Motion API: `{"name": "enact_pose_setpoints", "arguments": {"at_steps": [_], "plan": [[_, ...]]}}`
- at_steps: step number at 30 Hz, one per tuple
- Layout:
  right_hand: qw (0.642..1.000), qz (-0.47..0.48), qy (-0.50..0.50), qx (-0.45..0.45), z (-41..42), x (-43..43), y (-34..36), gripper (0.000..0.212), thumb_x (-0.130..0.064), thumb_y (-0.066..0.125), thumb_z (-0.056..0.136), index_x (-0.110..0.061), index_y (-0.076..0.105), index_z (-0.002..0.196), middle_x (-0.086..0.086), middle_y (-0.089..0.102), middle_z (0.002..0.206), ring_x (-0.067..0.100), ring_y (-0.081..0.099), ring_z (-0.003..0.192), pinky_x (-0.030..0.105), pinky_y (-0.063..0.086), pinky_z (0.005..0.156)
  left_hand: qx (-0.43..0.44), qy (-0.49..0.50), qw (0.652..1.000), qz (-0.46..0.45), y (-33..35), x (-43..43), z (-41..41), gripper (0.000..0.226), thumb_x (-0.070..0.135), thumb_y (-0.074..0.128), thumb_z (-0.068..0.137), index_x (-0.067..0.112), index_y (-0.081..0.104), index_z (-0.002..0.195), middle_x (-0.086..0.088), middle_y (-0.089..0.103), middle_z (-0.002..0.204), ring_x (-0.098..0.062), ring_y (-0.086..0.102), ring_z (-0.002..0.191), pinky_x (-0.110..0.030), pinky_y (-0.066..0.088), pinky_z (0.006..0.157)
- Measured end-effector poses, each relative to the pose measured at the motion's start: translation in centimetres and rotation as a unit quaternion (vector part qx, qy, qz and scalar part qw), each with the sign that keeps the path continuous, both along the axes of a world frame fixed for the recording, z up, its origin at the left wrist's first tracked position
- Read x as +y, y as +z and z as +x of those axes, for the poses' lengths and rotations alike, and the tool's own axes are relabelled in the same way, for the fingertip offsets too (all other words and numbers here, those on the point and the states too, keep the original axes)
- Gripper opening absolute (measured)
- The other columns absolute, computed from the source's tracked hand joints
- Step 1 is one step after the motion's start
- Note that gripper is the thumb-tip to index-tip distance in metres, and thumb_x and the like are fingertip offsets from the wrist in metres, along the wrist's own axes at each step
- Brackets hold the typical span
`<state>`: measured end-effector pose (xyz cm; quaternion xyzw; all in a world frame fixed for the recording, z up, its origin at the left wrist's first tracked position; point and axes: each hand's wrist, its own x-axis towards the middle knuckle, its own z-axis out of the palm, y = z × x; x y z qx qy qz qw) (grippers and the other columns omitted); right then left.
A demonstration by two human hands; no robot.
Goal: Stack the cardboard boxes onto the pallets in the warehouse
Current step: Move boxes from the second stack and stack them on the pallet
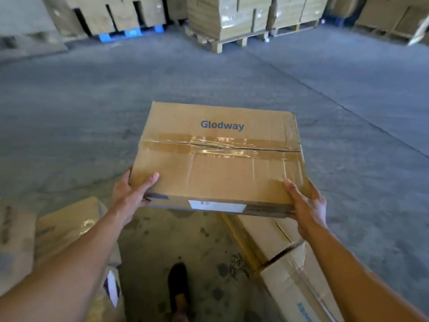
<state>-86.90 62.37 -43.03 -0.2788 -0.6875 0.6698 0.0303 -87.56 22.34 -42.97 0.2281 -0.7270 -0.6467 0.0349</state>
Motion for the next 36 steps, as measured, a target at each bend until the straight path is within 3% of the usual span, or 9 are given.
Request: {"name": "enact_pose_setpoints", "arguments": {"at_steps": [2,5,7,14,23,27,29,31,36], "plan": [[0.999,0.021,0.039,-0.001,0.1,-1.2,1.3,0.094,-0.077,0.083,0.051,-0.045,0.056,0.135,-0.005,0.065,0.12,0.028,0.065,0.111,0.057,0.057,0.092,0.007,0.043,0.999,-0.019,1.8,-1.4,3.6,0.071,0.04,0.083,0.077,0.024,0.05,0.138,0.001,0.062,0.121,-0.024,0.066,0.104,-0.029,0.061,0.056],[0.994,0.047,0.093,0.011,-0.1,-3.8,1.9,0.061,-0.09,0.076,0.034,-0.071,0.061,0.09,-0.005,0.068,0.116,0.029,0.067,0.108,0.057,0.056,0.092,0.009,0.093,0.995,-0.026,3.7,-4.0,8.6,0.069,0.036,0.079,0.084,0.024,0.045,0.142,0.0,0.054,0.124,-0.024,0.061,0.107,-0.033,0.061,0.06],[0.991,0.055,0.117,0.025,0.3,-6.5,2.6,0.052,-0.089,0.076,0.036,-0.071,0.06,0.082,-0.006,0.069,0.112,0.029,0.067,0.106,0.056,0.056,0.091,0.008,0.121,0.992,-0.016,4.5,-6.4,11.7,0.062,0.035,0.077,0.086,0.024,0.047,0.14,0.001,0.057,0.124,-0.024,0.061,0.11,-0.04,0.061,0.071],[0.976,0.073,0.195,0.057,2.2,-17.8,4.2,0.076,-0.076,0.076,0.059,-0.036,0.065,0.123,0.0,0.07,0.117,0.028,0.068,0.105,0.055,0.058,0.087,0.009,0.204,0.977,-0.057,4.0,-15.7,18.9,0.064,0.027,0.078,0.086,0.021,0.048,0.142,-0.008,0.057,0.128,-0.03,0.064,0.11,-0.051,0.06,0.086],[0.957,0.145,0.246,0.044,1.9,-26.5,1.2,0.061,-0.074,0.066,0.074,-0.044,0.057,0.127,0.0,0.069,0.114,0.028,0.068,0.099,0.054,0.059,0.083,-0.053,0.264,0.962,-0.035,-1.0,-22.8,21.8,0.068,0.034,0.083,0.08,0.018,0.047,0.136,-0.009,0.061,0.124,-0.029,0.065,0.105,-0.052,0.058,0.09],[0.957,0.137,0.254,0.023,0.3,-28.6,-0.7,0.063,-0.057,0.073,0.082,-0.032,0.054,0.138,0.005,0.067,0.124,0.03,0.068,0.103,0.052,0.06,0.083,-0.075,0.281,0.956,-0.033,-3.7,-24.0,20.8,0.067,0.027,0.081,0.084,0.016,0.046,0.14,-0.002,0.054,0.124,-0.028,0.062,0.107,-0.037,0.062,0.071],[0.958,0.118,0.262,0.007,-1.0,-29.7,-1.8,0.066,-0.049,0.075,0.084,-0.029,0.052,0.142,0.006,0.065,0.126,0.031,0.066,0.108,0.052,0.06,0.084,-0.093,0.292,0.951,-0.034,-5.2,-24.7,20.0,0.068,0.026,0.08,0.085,0.013,0.046,0.143,-0.003,0.05,0.124,-0.03,0.061,0.11,-0.039,0.06,0.078],[0.958,0.113,0.262,-0.008,-2.4,-31.3,-3.0,0.069,-0.054,0.078,0.079,-0.032,0.054,0.141,0.004,0.065,0.126,0.031,0.065,0.11,0.054,0.06,0.083,-0.122,0.294,0.947,-0.043,-6.4,-25.6,19.2,0.068,0.028,0.08,0.084,0.012,0.048,0.142,-0.005,0.054,0.125,-0.032,0.062,0.111,-0.048,0.058,0.089],[0.949,0.117,0.29,-0.046,-7.0,-36.7,-7.7,0.079,-0.076,0.077,0.059,-0.048,0.055,0.13,-0.006,0.067,0.12,0.027,0.065,0.111,0.057,0.059,0.083,-0.2,0.34,0.915,-0.082,-9.5,-29.6,17.3,0.061,0.032,0.08,0.083,0.015,0.052,0.135,-0.009,0.064,0.121,-0.031,0.068,0.098,-0.041,0.058,0.078]]}}
